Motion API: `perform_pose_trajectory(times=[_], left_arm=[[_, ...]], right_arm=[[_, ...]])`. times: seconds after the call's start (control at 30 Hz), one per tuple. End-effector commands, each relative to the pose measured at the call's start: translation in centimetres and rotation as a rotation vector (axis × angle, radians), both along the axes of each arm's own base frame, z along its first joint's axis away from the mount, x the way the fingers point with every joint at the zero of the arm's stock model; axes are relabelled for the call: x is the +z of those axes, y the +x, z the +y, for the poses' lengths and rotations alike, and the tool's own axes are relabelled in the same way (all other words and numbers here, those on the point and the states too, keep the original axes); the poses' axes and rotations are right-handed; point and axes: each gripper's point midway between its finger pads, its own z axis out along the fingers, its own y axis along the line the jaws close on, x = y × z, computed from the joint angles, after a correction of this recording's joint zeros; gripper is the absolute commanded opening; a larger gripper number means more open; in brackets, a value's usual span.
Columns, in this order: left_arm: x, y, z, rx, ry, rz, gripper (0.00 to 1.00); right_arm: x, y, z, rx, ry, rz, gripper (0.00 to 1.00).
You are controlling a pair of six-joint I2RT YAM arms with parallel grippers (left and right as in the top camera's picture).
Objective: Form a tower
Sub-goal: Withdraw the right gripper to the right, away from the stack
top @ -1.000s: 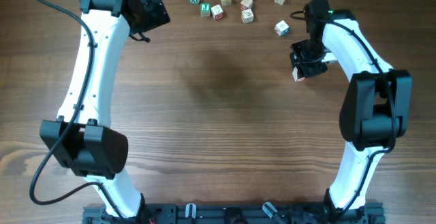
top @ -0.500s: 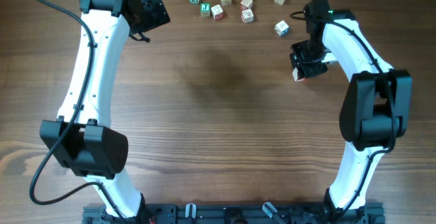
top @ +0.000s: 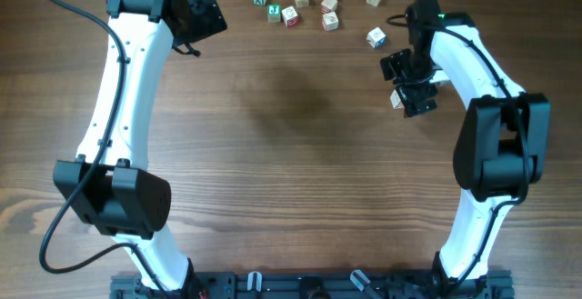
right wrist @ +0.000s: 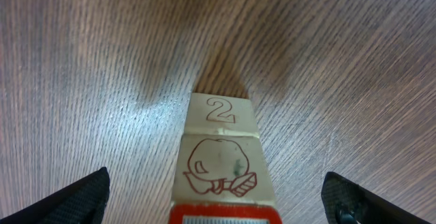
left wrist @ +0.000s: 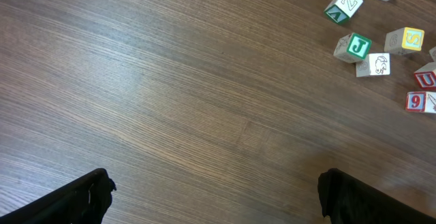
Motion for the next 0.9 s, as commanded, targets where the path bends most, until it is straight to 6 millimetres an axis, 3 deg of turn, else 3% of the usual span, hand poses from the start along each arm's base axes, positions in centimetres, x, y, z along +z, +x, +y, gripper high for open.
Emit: perform_pose_trajectory(times=[0.0, 0.17, 0.27, 0.3, 0.37, 0.43, 0.47, 0.53, 0.73, 0.87], left_arm=[[1.0, -0.3, 0.0, 0.002, -0.008, -0.023, 1.00], [1.0, -0.3, 0.0, 0.002, -0.008, -0.023, 1.00], [1.0, -0.3, 0.0, 0.002, -0.008, -0.023, 1.00], [1.0, -0.3, 0.0, 0.002, -0.008, -0.023, 1.00], [1.0, -0.3, 0.0, 0.002, -0.008, -0.023, 1.00], [1.0, -0.3, 0.0, 0.002, -0.008, -0.023, 1.00], [1.0, -0.3, 0.0, 0.001, -0.009, -0.023, 1.00], [1.0, -0.3, 0.0, 0.002, -0.008, -0.023, 1.00], [1.0, -0.3, 0.0, 0.002, -0.008, -0.023, 1.00], [1.0, -0.3, 0.0, 0.002, -0.008, -0.023, 1.00]], right_arm=[[3.1, 0.4, 0.2, 0.062, 0.001, -0.082, 1.00], [9.0, -0.7, 1.2, 0.115, 0.069, -0.185, 1.00], [12.3, -1.7, -0.2, 0.107, -0.007, -0.244, 1.00], [13.5, -1.8, -1.9, 0.093, -0.102, -0.280, 0.91], [13.7, -1.7, -3.1, 0.070, -0.146, -0.286, 0.64], [12.8, -1.7, -4.3, 0.034, -0.136, -0.258, 0.39], [11.7, -2.0, -5.6, -0.005, -0.115, -0.224, 0.20], [10.1, -2.1, -6.9, -0.045, -0.075, -0.201, 0.04], [1.9, -0.9, -6.3, -0.022, 0.141, -0.226, 0.04], [-1.8, 0.3, -5.2, 0.023, 0.221, -0.222, 0.05]])
